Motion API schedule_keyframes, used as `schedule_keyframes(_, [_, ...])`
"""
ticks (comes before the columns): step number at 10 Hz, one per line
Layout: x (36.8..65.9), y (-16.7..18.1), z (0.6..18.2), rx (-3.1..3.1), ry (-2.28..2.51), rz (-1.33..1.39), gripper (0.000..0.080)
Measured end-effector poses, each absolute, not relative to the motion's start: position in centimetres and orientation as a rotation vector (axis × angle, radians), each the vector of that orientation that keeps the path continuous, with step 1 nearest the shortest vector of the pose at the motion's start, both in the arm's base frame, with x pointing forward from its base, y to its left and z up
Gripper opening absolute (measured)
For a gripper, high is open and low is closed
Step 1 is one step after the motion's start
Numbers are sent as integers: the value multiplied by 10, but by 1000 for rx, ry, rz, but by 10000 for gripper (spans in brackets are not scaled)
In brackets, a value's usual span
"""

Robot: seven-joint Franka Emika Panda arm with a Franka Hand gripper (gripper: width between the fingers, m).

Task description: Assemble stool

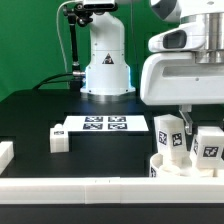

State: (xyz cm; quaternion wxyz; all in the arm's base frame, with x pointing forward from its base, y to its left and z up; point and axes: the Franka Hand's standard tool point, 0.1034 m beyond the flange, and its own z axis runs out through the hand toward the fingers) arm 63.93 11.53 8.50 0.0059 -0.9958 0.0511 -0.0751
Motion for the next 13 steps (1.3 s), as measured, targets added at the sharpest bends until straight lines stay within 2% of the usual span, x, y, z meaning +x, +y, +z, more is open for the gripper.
schedule_keyframes(10, [638, 109, 84, -2841, 1139, -180, 338])
schedule_keyframes(13, [636, 111, 84, -2601, 1567, -142, 338])
